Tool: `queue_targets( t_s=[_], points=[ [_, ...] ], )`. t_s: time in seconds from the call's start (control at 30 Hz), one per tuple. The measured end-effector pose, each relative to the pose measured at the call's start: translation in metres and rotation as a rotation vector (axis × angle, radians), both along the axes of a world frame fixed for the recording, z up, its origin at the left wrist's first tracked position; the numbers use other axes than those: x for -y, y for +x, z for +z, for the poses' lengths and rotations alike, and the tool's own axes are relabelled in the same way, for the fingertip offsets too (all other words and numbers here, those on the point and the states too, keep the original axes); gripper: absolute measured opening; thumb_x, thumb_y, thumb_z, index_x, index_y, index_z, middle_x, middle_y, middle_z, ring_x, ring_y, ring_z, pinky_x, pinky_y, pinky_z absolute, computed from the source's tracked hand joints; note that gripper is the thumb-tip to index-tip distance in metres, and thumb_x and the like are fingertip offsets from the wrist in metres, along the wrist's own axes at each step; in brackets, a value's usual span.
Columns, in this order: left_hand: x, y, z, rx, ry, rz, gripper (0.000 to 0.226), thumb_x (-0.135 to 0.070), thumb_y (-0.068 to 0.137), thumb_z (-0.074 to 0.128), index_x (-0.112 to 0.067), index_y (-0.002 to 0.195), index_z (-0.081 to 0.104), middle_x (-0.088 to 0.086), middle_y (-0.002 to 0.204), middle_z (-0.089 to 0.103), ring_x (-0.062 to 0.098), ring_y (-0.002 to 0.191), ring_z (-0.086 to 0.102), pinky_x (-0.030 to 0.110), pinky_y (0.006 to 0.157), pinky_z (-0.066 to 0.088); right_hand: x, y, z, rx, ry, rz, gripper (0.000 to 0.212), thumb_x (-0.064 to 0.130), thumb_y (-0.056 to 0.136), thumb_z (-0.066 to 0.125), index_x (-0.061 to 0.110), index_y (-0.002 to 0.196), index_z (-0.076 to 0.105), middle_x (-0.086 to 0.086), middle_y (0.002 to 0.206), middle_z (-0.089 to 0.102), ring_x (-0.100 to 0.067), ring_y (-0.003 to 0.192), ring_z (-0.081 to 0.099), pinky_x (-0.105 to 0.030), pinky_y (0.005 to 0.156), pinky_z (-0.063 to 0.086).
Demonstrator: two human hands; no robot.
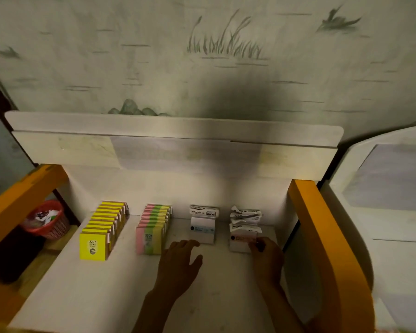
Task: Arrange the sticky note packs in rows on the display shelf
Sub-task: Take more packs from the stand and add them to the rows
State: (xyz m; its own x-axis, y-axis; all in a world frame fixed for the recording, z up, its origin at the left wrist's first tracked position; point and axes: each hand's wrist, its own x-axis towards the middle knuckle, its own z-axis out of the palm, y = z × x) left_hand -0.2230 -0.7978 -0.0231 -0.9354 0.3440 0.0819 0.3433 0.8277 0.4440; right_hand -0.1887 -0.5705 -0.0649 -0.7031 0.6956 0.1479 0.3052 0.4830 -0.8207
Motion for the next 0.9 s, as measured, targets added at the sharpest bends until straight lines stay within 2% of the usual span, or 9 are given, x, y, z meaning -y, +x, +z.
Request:
queue_targets(
  t_s=[0.13, 0.33, 0.47, 0.57, 0.73, 0.9],
  points=[
    [-0.003, 0.004, 0.001, -0.008, 0.019, 0.004, 0.034, -0.047, 0.095, 0.051, -0.040, 0.129, 0.051, -0.017, 0.131, 0.056, 0.004, 0.120, 0.049, 0.027, 0.101, 0.039, -0.002, 0.000, 0.000, 0.000, -0.028, 0.007, 0.016, 0.017, 0.087, 0.071, 0.012, 0.102, 0.072, -0.003, 0.097, 0.072, -0.017, 0.088, 0.067, -0.030, 0.075, 0.057],
    [-0.005, 0.019, 0.001, -0.046, 0.037, 0.035, 0.032, -0.044, 0.096, 0.053, -0.036, 0.126, 0.056, -0.012, 0.126, 0.061, 0.007, 0.115, 0.054, 0.027, 0.097, 0.042, 0.001, 0.009, 0.007, 0.036, -0.010, -0.032, 0.020, 0.029, 0.089, 0.069, 0.012, 0.100, 0.069, -0.003, 0.095, 0.070, -0.017, 0.082, 0.064, -0.029, 0.065, 0.054],
    [-0.003, 0.031, 0.000, -0.077, 0.031, 0.075, 0.030, -0.044, 0.094, 0.055, -0.035, 0.123, 0.059, -0.012, 0.118, 0.064, 0.008, 0.103, 0.058, 0.028, 0.093, 0.045, 0.011, 0.020, 0.012, 0.197, 0.254, 0.050, 0.028, 0.034, 0.086, 0.068, 0.018, 0.109, 0.065, 0.000, 0.099, 0.069, -0.017, 0.086, 0.063, -0.033, 0.073, 0.056],
    [-0.001, 0.043, -0.001, -0.108, 0.028, 0.106, 0.030, -0.044, 0.092, 0.058, -0.033, 0.120, 0.061, -0.010, 0.113, 0.067, 0.010, 0.095, 0.061, 0.029, 0.087, 0.046, 0.022, 0.029, 0.016, 0.224, 0.387, 0.158, 0.039, 0.037, 0.085, 0.068, 0.021, 0.120, 0.062, -0.001, 0.114, 0.065, -0.022, 0.100, 0.060, -0.035, 0.085, 0.049],
    [0.007, 0.065, -0.001, -0.096, 0.014, 0.131, 0.033, -0.044, 0.093, 0.056, -0.032, 0.124, 0.060, -0.008, 0.121, 0.065, 0.013, 0.106, 0.060, 0.032, 0.094, 0.043, 0.033, 0.049, 0.017, 0.173, 0.309, 0.233, 0.039, 0.032, 0.086, 0.070, 0.019, 0.122, 0.063, -0.001, 0.126, 0.061, -0.022, 0.111, 0.058, -0.033, 0.092, 0.046],
    [0.017, 0.087, -0.002, -0.108, 0.001, 0.102, 0.035, -0.045, 0.092, 0.058, -0.032, 0.124, 0.060, -0.007, 0.123, 0.066, 0.015, 0.111, 0.060, 0.034, 0.095, 0.044, 0.044, 0.075, 0.021, 0.150, 0.278, 0.321, 0.039, 0.036, 0.087, 0.067, 0.027, 0.124, 0.061, 0.004, 0.129, 0.057, -0.016, 0.115, 0.054, -0.031, 0.096, 0.048]
  ],
)
